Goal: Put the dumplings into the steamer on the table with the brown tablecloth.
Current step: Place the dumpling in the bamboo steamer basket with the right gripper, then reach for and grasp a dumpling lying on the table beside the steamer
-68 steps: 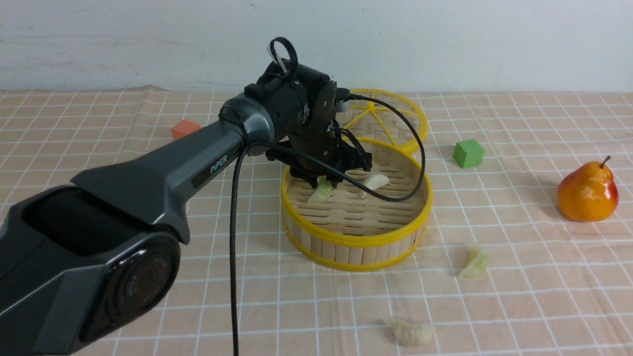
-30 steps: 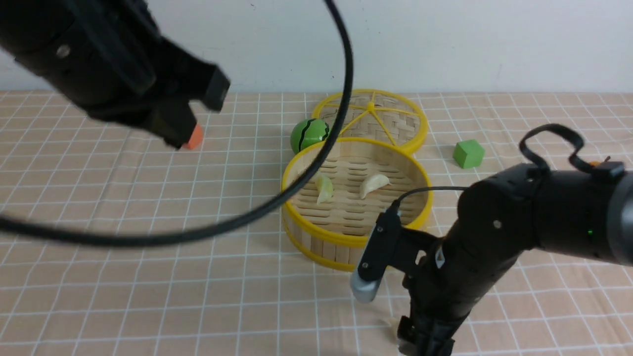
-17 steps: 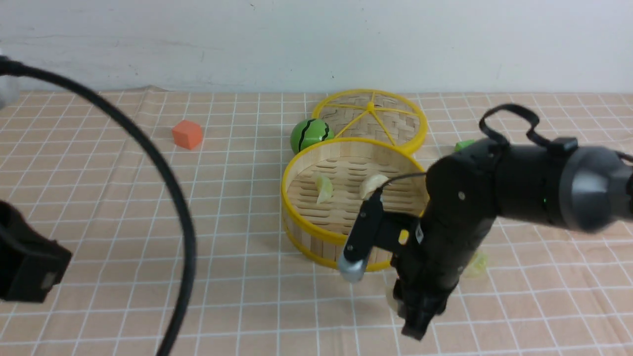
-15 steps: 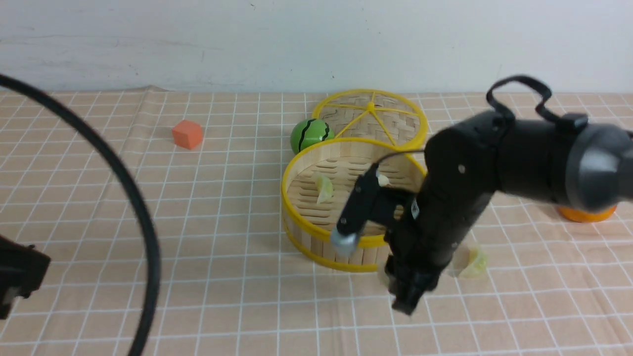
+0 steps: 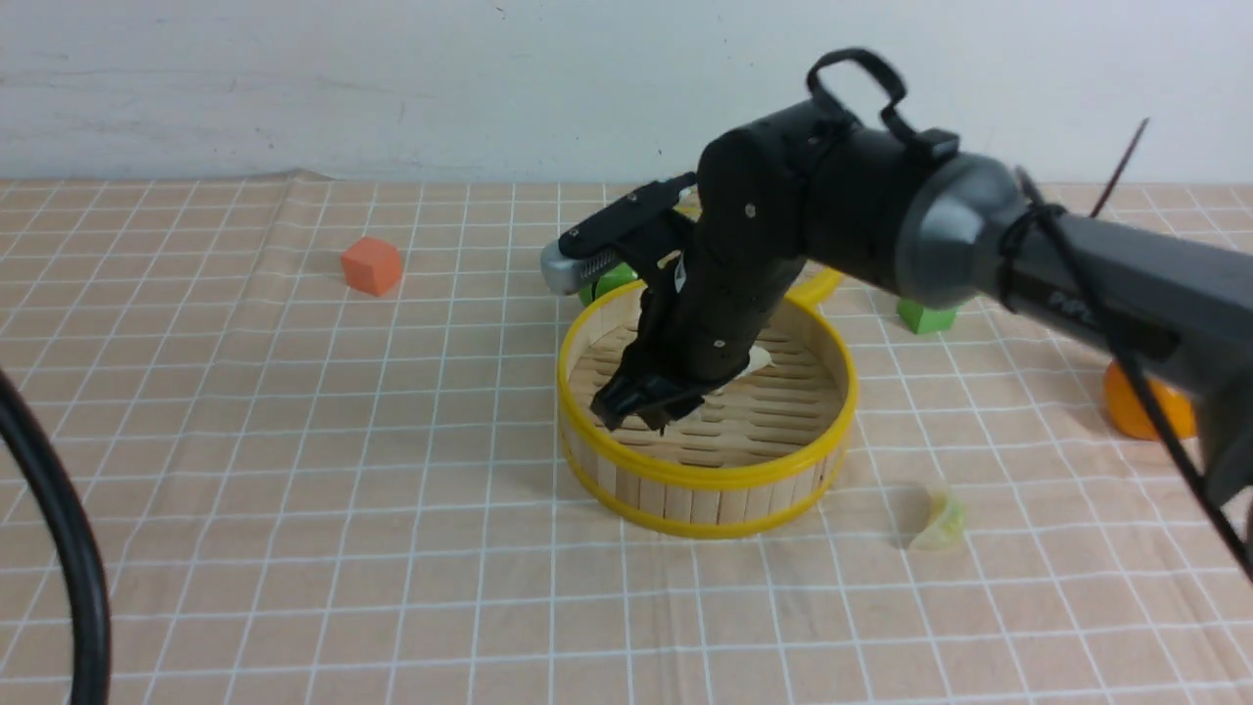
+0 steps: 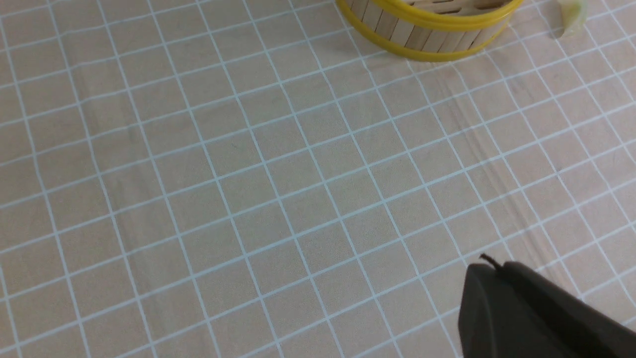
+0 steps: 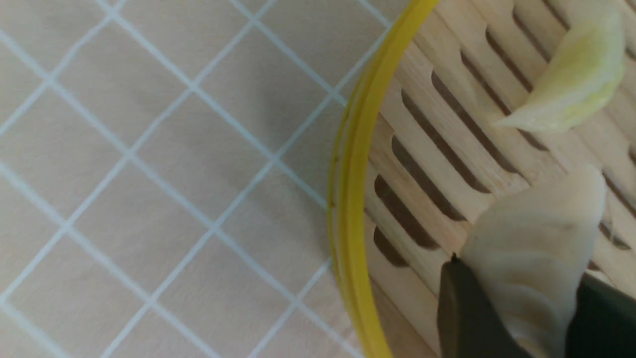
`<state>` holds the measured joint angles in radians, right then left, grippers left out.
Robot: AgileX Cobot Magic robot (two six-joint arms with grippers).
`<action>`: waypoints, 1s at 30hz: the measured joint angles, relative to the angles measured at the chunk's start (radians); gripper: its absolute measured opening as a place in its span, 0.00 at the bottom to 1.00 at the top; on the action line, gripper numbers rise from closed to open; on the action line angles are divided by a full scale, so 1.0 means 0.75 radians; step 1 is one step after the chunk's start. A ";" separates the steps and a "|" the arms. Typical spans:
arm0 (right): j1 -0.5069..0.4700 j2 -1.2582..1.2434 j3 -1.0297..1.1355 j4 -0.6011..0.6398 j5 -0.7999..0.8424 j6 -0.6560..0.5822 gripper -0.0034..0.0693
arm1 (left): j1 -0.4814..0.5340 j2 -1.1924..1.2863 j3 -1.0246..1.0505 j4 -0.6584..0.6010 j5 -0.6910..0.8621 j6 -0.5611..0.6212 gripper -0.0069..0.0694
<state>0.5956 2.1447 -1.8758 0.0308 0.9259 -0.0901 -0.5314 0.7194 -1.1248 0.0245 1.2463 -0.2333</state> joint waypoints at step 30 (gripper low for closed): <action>-0.122 -0.554 0.564 0.042 0.387 0.045 0.82 | 0.000 0.000 0.000 -0.006 0.000 0.000 0.07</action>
<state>0.5043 1.7289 -1.4527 0.0619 1.2159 -0.0561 -0.5314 0.7194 -1.1248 0.0199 1.2463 -0.2333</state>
